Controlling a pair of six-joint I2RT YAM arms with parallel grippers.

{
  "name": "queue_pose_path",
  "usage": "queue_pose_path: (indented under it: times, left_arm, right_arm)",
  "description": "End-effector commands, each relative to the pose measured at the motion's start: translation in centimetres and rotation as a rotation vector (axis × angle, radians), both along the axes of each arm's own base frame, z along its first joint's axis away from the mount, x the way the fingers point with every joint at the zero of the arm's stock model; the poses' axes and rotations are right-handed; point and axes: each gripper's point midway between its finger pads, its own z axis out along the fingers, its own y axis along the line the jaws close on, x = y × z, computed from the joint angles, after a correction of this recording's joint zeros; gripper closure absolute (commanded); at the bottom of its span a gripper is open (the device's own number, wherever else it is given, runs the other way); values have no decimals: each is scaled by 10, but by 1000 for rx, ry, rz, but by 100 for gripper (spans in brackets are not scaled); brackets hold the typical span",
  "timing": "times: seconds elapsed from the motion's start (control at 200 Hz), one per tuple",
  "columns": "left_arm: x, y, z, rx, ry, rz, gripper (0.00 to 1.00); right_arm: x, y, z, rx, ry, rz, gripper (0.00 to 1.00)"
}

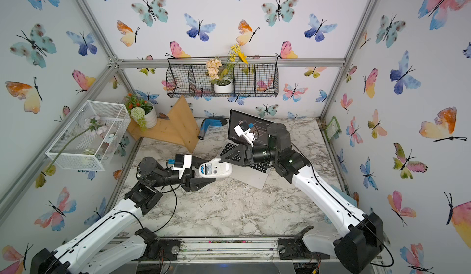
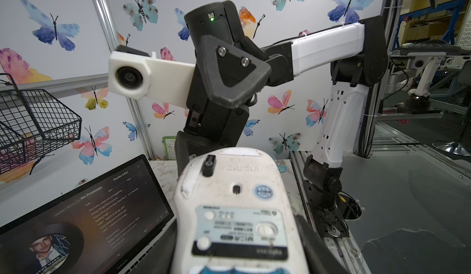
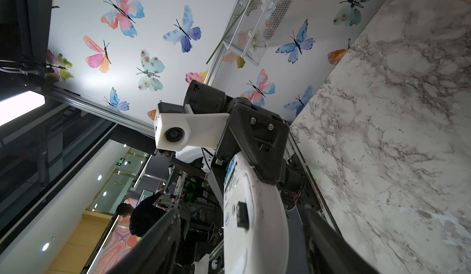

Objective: Remove the wireless mouse receiver from the laptop
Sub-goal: Adjust the USB plug on the mouse.

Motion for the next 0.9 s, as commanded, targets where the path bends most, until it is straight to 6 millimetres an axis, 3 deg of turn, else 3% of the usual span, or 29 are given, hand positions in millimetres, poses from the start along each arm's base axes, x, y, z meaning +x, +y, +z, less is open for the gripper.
queue_pose_path:
  times: [0.0,0.055,0.25,0.656,0.896]
  left_arm:
    - [4,2,3,-8,-17,26,100]
    - [3,2,4,-9,-19,25,100]
    - [3,2,4,-5,-17,24,100]
    - [1,2,3,-2,-23,17,100]
    - [-1,3,3,-3,-27,20,100]
  right_arm:
    - [-8,6,-6,-10,16,55,28]
    - [-8,9,-7,-12,18,57,28]
    - [-3,13,-14,-18,47,59,45]
    - [3,16,-12,-6,72,35,46]
    - [7,17,-20,-25,87,15,62]
